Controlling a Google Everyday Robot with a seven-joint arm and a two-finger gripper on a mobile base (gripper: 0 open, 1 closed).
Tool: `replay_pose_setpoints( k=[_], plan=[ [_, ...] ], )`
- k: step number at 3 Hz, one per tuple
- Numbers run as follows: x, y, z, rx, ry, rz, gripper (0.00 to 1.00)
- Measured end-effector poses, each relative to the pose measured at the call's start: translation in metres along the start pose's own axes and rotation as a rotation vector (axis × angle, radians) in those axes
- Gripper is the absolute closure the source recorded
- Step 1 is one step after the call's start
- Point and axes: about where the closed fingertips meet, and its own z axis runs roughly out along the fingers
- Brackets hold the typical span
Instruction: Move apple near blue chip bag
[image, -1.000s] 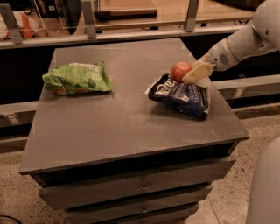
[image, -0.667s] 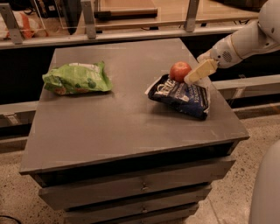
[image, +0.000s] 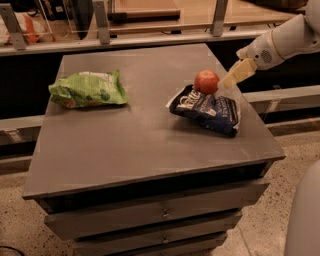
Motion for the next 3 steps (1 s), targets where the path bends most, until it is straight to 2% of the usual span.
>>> replay_pose_setpoints(
  k=[1, 2, 3],
  plan=[
    [-0.008, -0.016, -0.024, 0.080, -0.014, -0.028, 0.00],
    [-0.013, -0.039, -0.049, 0.200, -0.036, -0.067, 0.00],
    [-0.013, -0.039, -0.049, 0.199, -0.036, -0.067, 0.00]
  ],
)
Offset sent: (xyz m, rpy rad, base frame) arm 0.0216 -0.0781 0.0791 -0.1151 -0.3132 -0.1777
